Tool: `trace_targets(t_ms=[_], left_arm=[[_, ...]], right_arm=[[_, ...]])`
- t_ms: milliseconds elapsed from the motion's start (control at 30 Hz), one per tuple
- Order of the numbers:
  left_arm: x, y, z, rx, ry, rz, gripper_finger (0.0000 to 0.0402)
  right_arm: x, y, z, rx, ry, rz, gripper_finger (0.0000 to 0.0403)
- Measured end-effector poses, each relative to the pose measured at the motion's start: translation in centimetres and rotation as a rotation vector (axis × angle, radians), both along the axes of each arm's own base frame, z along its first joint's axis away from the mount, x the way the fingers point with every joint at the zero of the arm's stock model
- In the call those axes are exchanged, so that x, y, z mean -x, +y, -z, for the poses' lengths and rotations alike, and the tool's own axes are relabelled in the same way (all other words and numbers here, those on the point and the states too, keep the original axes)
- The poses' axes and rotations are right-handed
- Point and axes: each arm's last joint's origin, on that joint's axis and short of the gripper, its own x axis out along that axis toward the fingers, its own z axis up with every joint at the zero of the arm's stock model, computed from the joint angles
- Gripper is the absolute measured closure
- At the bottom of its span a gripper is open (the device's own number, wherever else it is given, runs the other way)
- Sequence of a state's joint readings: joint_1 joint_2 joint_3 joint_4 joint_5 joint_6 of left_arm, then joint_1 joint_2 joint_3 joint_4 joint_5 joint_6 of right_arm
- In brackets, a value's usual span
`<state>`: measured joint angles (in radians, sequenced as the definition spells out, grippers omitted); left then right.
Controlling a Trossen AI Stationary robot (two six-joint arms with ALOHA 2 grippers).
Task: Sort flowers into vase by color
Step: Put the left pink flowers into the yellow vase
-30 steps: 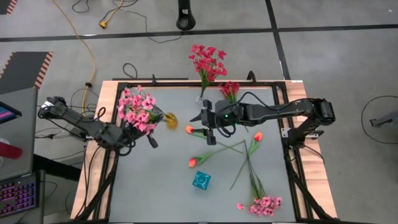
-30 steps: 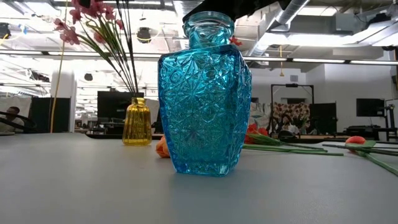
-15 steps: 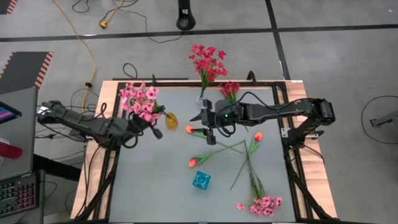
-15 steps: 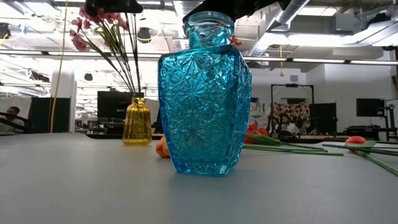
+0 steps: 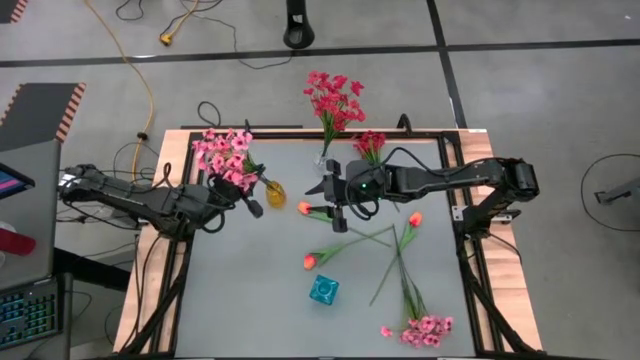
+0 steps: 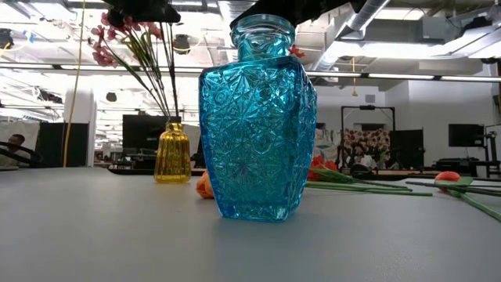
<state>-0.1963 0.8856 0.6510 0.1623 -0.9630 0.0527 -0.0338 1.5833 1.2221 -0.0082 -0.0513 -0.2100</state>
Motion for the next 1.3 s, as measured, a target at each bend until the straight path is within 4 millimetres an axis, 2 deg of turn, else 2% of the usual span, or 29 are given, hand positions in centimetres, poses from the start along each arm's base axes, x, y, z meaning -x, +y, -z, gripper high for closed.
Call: trace_targets(t_ms=[367, 967, 1067, 1300], left_arm=[[0.0, -0.1, 0.0, 0.003, -0.001, 0.025, 0.0393], [0.1, 0.0, 1.1, 0.031, 0.071, 0.013, 0.0392], [0.1, 0.0, 1.0, 0.037, 0.063, -0.002, 0.038], [0.2, 0.1, 1.1, 0.052, 0.04, -0.055, 0.0324]], right_arm=[[0.0, 0.0, 0.0, 0.0, 0.0, 0.0, 0.0191], [0.0, 0.0, 0.0, 0.0, 0.001, 0.0, 0.0191], [0.0, 0.0, 0.0, 0.0, 0.001, 0.0, 0.0191], [0.0, 0.0, 0.0, 0.0, 0.0, 0.0, 0.0191]])
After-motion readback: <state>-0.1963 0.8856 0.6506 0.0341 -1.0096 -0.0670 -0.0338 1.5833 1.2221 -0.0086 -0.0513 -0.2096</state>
